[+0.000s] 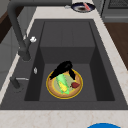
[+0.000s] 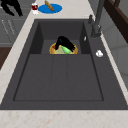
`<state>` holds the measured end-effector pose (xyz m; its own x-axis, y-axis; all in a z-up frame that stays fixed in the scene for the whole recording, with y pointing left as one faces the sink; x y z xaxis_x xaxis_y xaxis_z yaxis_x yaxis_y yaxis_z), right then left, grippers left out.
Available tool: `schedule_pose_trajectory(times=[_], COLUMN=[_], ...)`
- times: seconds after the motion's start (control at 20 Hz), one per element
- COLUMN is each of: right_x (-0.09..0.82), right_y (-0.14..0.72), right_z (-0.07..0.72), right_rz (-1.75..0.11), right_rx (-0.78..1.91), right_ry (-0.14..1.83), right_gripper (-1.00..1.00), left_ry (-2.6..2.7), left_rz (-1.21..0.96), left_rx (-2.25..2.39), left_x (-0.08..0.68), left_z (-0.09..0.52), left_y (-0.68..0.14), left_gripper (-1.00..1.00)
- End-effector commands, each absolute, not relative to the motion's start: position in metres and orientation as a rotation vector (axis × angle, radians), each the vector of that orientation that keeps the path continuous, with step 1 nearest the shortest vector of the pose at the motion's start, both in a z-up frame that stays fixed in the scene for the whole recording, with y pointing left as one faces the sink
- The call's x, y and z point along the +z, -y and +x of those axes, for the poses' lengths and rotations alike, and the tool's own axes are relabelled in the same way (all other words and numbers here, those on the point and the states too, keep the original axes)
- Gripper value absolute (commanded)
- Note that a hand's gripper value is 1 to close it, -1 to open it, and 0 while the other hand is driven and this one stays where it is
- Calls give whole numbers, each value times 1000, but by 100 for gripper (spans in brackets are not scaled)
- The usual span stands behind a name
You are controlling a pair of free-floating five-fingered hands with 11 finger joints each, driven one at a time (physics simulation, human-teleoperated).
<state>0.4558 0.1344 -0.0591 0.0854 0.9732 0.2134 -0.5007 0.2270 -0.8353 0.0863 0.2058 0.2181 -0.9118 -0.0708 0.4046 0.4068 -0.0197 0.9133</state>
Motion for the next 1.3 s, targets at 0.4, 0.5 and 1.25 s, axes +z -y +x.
schedule_pose_trajectory(times=[0.4,0.5,1.25], right_x=[-102,-100,-57], right_y=[-154,-159,-120], right_z=[469,469,428], right_rz=[-767,-806,-891], right_rx=[1339,1349,1167], right_ry=[844,822,972], right_gripper=[-100,-100,100], left_ry=[1930,1930,1930], left_rz=[-351,-351,-351], left_rx=[-1998,-1998,-1998], left_x=[218,218,218], left_z=[86,86,86], left_y=[-206,-206,-206], left_gripper=[0,0,0])
